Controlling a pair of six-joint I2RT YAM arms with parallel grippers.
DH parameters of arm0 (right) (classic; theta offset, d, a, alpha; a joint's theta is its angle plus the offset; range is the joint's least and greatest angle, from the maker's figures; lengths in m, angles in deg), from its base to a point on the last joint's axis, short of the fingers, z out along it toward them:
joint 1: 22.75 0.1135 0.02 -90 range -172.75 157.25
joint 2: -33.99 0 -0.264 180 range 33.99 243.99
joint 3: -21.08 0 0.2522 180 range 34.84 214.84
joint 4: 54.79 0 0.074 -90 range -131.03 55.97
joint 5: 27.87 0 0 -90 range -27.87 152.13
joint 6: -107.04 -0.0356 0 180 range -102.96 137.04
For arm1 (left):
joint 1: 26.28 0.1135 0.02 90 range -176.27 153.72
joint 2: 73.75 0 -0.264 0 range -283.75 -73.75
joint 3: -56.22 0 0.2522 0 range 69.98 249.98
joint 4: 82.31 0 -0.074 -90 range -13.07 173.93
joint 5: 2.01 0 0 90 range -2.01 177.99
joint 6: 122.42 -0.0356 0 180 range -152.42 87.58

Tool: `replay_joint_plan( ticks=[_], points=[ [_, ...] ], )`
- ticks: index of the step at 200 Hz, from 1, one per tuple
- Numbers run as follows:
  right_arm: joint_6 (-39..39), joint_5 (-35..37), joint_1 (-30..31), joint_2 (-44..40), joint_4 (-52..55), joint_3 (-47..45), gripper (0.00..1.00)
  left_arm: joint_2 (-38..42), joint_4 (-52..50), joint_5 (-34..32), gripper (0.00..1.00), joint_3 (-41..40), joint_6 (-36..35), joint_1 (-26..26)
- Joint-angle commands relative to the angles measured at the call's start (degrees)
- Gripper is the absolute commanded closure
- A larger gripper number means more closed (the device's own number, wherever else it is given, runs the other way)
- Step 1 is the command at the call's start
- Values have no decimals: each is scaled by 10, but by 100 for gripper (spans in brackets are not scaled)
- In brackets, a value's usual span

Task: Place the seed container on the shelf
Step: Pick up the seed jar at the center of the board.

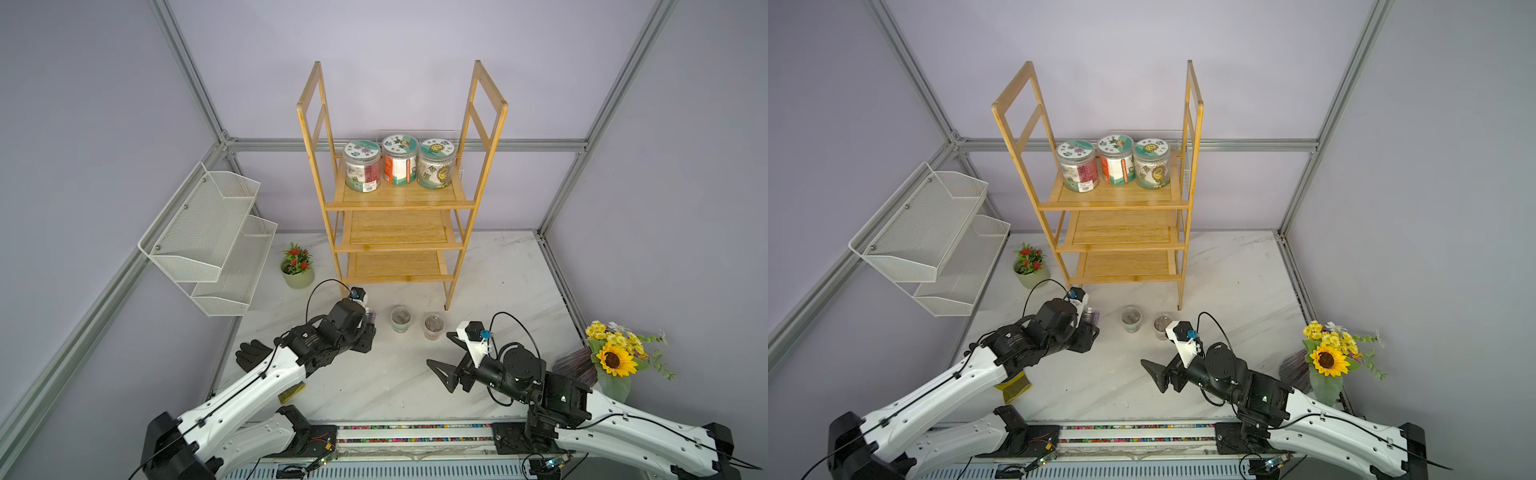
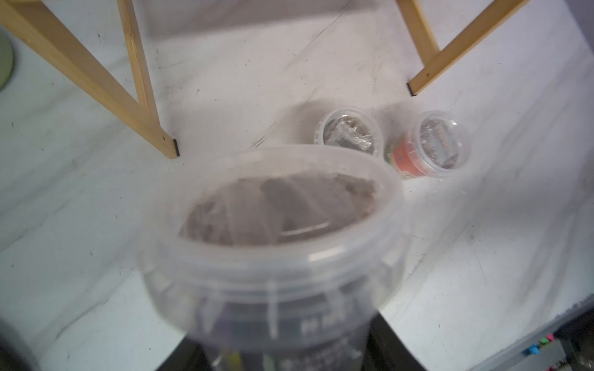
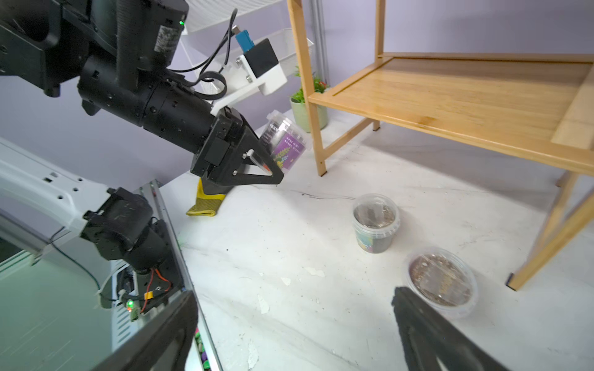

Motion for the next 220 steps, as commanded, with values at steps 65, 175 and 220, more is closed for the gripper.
replay_joint_plan(
  ticks=[65, 175, 220],
  points=[
    [71, -197, -1, 62, -80, 97, 3, 199, 88, 204, 49, -58, -213, -4],
    [69, -453, -130, 132, -142, 137, 3, 255, 108, 345, 49, -72, -261, -5],
    [74, -495, -139, 197, -165, 161, 3, 261, 119, 357, 49, -77, -262, -5]
  ],
)
